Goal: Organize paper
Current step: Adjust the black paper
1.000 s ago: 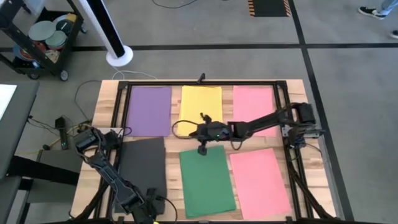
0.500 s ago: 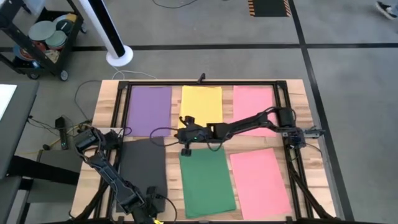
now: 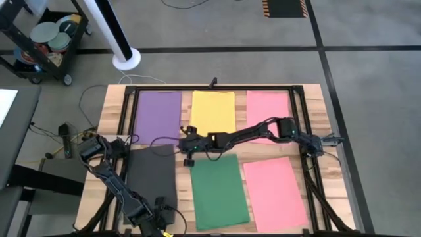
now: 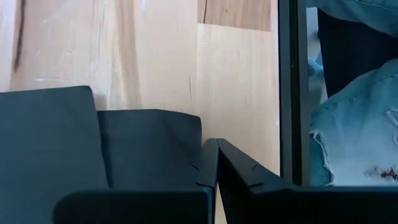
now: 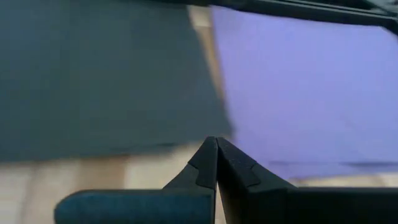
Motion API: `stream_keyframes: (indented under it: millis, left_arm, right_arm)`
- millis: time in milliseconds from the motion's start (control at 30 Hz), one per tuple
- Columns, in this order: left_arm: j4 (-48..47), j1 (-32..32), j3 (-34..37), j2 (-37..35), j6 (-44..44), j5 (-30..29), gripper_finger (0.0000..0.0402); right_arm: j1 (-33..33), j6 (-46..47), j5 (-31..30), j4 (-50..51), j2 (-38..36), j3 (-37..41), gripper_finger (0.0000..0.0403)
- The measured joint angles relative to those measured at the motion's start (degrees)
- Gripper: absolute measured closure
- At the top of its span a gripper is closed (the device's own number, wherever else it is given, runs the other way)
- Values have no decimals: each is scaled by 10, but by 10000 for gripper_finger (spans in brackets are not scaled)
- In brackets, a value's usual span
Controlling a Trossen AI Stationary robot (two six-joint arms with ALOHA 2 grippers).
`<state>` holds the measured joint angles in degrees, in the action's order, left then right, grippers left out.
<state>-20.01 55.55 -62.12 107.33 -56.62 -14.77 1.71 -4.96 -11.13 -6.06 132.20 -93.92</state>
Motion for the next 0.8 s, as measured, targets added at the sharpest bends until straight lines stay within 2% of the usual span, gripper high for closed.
stream_keyframes:
  millis: [267, 400, 500, 800]
  left_arm:
    - [17, 25, 1, 1, -2, 29, 401]
    - [16, 40, 0, 1, -5, 40, 402]
    - [15, 45, 0, 1, -19, 40, 401]
    - [20, 41, 0, -1, -31, 9, 401]
  right_arm:
    - [25, 0, 8, 13, 65, -66, 403]
    - [24, 4, 7, 10, 69, -77, 403]
    - [19, 4, -11, 3, 69, -78, 403]
    - [-7, 16, -10, 17, 69, -79, 403]
